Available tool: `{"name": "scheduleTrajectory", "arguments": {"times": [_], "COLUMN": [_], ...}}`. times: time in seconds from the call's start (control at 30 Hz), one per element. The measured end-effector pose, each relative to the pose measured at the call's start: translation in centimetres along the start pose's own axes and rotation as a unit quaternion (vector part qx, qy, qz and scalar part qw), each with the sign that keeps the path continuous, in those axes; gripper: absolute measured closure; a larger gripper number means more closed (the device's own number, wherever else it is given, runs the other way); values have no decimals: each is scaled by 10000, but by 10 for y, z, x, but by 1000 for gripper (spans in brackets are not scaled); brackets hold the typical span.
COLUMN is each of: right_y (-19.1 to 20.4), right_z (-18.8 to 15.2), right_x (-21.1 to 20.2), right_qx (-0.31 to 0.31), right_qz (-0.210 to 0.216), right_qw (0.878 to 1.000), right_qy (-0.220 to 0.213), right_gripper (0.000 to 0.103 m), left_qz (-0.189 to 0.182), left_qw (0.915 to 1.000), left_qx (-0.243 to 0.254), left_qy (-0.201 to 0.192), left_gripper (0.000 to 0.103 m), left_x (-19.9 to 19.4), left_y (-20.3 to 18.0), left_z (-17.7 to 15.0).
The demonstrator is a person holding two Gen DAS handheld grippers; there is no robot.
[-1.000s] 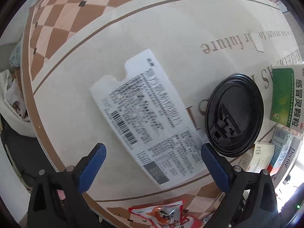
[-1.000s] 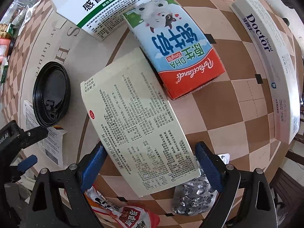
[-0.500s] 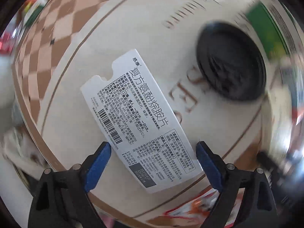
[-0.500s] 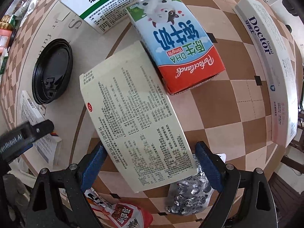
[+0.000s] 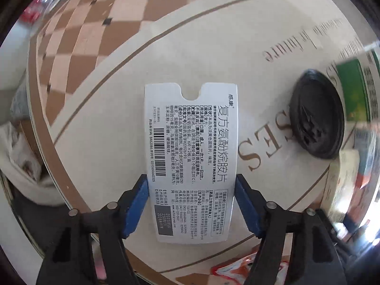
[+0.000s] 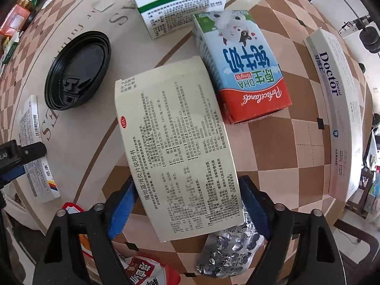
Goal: Collect trash
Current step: 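Grasp the white medicine leaflet with the left tool while the right tool grasps the cream leaflet, then carry both leaflets to the white bin and open both tools over it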
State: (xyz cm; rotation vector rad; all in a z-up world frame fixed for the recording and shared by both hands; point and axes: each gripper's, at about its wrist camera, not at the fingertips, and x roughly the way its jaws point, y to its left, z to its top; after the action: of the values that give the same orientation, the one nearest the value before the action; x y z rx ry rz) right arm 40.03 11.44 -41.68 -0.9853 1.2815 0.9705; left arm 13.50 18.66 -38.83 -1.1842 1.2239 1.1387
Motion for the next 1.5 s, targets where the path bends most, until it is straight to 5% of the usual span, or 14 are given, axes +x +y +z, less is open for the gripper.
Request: {"name": "scheduleTrajectory", "arguments": {"times": [0.17,0.3,0.63,0.9,1.03,1.27,1.5], "right_y": [5,-5,7,46,76,136,174], "right_z": [-11,-15,-42,-125,-207,-312,-379], "right_x": [-2,-20,-93,-149,-154,-108,0], "right_qx": [181,449,946,1367,1612,1748,1709], "right_qz": [103,324,883,1044,1075,1149,1182], "right_qw": [9997,9980,9875,9750,9699,9729,9782], "right_qy": [-113,-308,-897,-1409,-1475,-988,-61], "right_gripper": [23,23,23,23,23,23,23], "left_qz": [539,635,71,-291,-247,-174,-515], "left_qw": [9955,9906,9840,9714,9664,9718,9821], "left_qx": [617,896,1267,1788,2030,2150,1806], "left_qy": [-474,-812,-1253,-1535,-1560,-951,149], "left_gripper": [35,35,35,35,34,35,34], "left_x": [-19,-37,-109,-127,-125,-74,40], "left_y": [-9,-16,-22,49,85,131,152], "left_z": [-10,-24,-58,-111,-148,-198,-207]}}
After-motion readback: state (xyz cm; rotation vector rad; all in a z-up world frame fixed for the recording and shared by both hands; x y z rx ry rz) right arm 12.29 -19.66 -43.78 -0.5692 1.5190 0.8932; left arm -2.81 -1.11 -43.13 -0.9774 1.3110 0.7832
